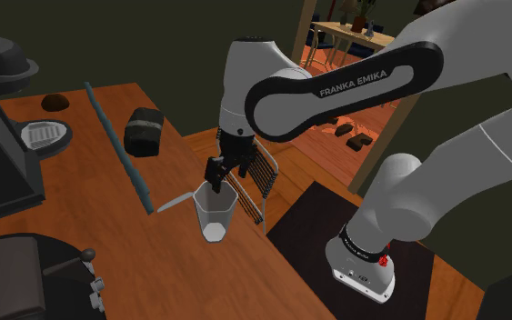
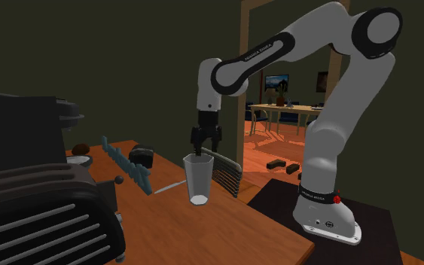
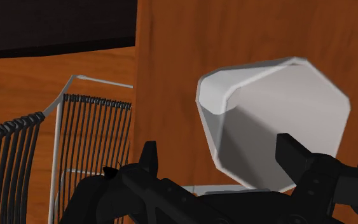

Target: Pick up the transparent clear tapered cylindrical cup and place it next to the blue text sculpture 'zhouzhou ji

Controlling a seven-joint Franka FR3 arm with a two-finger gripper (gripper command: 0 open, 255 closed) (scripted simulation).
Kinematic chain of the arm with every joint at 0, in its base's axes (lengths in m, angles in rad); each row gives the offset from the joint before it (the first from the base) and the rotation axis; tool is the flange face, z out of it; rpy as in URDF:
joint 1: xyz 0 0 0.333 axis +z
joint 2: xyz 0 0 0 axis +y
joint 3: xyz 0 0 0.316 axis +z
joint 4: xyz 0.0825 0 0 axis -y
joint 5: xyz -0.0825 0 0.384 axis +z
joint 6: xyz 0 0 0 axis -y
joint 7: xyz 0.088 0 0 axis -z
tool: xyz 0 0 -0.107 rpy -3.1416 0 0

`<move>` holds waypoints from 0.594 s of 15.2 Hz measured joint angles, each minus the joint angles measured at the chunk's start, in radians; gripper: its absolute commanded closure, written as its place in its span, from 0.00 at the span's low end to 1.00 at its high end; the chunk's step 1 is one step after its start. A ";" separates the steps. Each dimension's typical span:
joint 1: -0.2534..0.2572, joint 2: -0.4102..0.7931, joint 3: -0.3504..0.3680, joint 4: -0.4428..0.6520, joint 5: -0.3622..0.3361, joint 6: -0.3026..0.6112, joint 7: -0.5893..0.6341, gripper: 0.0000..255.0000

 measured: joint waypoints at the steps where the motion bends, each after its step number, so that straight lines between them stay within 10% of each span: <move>1: 0.002 0.005 0.003 -0.008 0.003 0.014 0.001 0.00; 9: 0.005 0.046 0.017 -0.039 0.009 0.087 0.001 0.00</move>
